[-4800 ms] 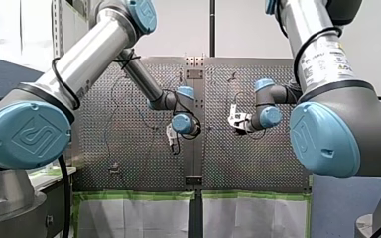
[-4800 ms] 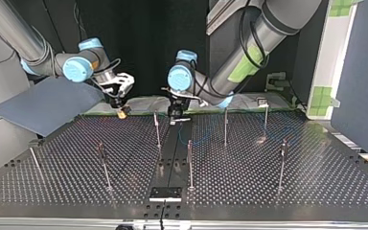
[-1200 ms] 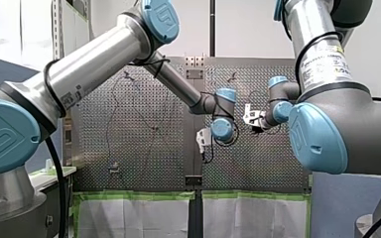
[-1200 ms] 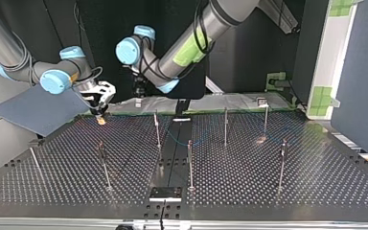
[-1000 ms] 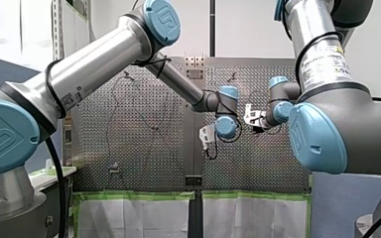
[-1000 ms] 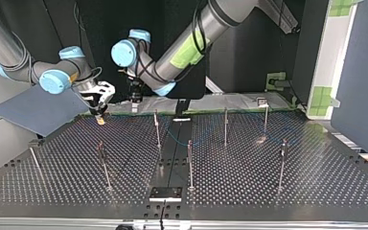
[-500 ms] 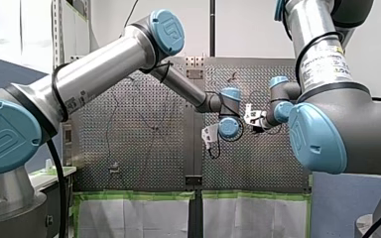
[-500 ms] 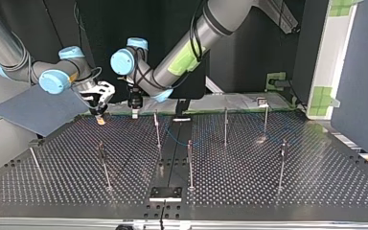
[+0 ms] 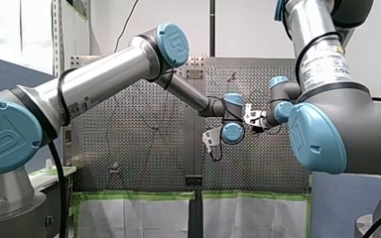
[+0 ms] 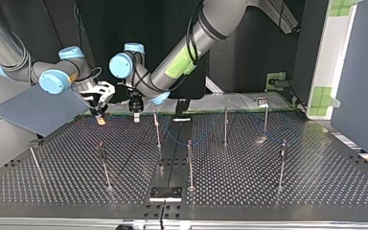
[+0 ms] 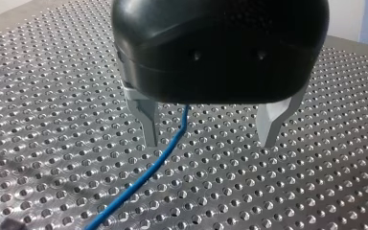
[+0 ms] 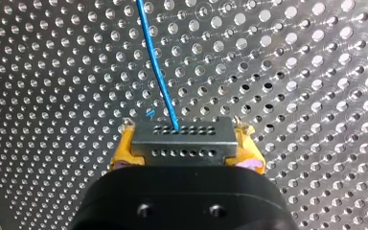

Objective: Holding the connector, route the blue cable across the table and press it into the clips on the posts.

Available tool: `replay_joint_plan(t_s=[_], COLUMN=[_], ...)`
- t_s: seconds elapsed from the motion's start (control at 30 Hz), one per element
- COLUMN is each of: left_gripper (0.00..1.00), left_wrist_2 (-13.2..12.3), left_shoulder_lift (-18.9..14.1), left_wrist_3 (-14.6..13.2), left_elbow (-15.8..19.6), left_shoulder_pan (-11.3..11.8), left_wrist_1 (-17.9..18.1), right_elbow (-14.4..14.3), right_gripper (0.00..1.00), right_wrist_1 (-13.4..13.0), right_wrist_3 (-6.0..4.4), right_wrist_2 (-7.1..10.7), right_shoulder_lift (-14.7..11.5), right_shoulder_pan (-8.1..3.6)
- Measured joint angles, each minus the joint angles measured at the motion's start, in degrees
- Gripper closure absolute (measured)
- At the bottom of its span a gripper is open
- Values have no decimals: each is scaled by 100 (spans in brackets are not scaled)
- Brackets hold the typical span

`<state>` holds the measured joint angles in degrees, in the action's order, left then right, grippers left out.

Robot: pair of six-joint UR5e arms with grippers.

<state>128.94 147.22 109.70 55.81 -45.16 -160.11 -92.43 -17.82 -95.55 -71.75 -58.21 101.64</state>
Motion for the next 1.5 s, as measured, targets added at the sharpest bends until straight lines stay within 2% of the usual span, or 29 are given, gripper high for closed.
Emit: replay_joint_plan(t_s=[0.13,0.2,0.23,0.3,0.33,0.37,0.4,0.43,0.47,0.5,0.53,0.57,0.6,0.9,1.0,1.1,1.33,1.5], left_gripper=[0,24,24,47,47,61,70,70,82,89,89,98,100,100,100,100,100,100], left_wrist_2=[95,168,193,231,240,248,251,254,254,253,253,250,247,229,239,246,252,271], left_shoulder_lift=[0,1,-1,-4,-4,-4,-4,-4,-4,-4,-5,-6,-6,-11,-25,-58,-291,-516], left_wrist_3=[5,7,7,7,6,3,2,2,3,5,8,16,26,77,107,147,196,212], left_elbow=[5,5,5,6,6,6,6,7,7,7,7,7,7,-49,-133,-218,-266,-266], left_shoulder_pan=[-2,-5,-8,-10,-10,-12,-13,-13,-15,-17,-18,-19,-19,-39,-62,-90,-133,-170], left_wrist_1=[-46,-65,-68,-72,-72,-72,-74,-76,-81,-86,-92,-98,-103,-157,-249,-360,-539,-669], right_elbow=[2,3,2,2,2,3,2,2,2,1,1,1,1,8,11,14,50,64], right_gripper=[100,100,100,100,100,100,100,100,100,100,100,100,100,100,100,100,100,100], right_wrist_1=[4,5,6,6,6,6,8,10,12,14,18,22,24,40,41,26,25,53], right_wrist_3=[0,0,0,0,0,0,0,0,0,0,0,0,0,-25,-66,-166,-514,-615], right_wrist_2=[3,7,12,19,23,25,26,27,27,28,29,29,29,22,20,16,26,134], right_shoulder_lift=[-1,0,1,0,0,-1,0,1,1,0,0,1,2,-24,-113,-256,-658,-964], right_shoulder_pan=[0,0,0,0,0,0,0,0,0,2,4,5,6,39,37,27,1,2])
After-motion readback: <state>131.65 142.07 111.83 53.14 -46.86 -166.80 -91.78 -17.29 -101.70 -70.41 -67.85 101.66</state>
